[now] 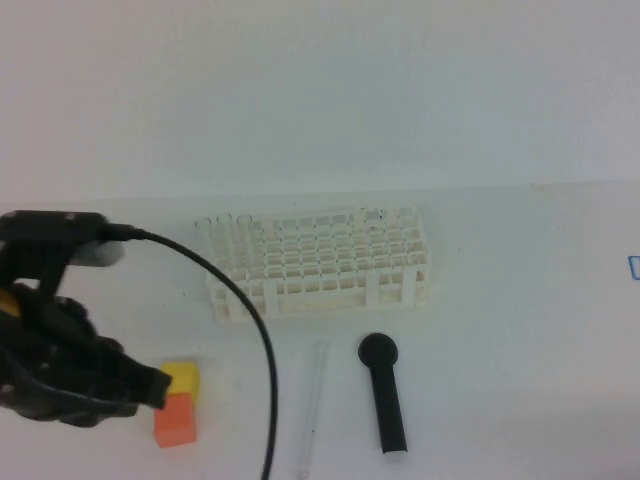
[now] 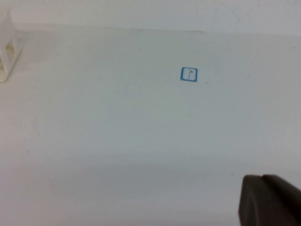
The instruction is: Place the test tubes
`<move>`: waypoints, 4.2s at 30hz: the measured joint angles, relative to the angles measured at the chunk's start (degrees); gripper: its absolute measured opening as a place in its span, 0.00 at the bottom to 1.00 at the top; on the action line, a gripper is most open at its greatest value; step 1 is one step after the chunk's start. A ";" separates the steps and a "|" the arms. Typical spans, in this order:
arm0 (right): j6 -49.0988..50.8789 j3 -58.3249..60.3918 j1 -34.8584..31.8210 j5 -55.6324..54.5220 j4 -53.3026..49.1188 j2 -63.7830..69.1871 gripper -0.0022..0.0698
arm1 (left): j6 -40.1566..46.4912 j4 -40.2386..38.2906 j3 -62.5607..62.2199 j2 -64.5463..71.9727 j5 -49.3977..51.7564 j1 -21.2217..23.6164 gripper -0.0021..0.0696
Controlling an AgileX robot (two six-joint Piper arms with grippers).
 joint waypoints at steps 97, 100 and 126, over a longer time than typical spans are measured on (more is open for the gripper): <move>-1.34 0.00 0.00 0.00 -1.18 0.00 0.03 | 14.01 -12.06 -13.69 18.36 -32.92 -19.77 0.18; -1.46 0.00 0.00 -0.10 -2.03 0.00 0.03 | 19.62 -22.34 -3.63 12.90 -46.35 -20.01 0.18; -1.24 0.42 0.00 -11.26 -0.21 0.00 0.03 | -23.07 21.78 39.42 -4.67 -93.72 -36.19 0.18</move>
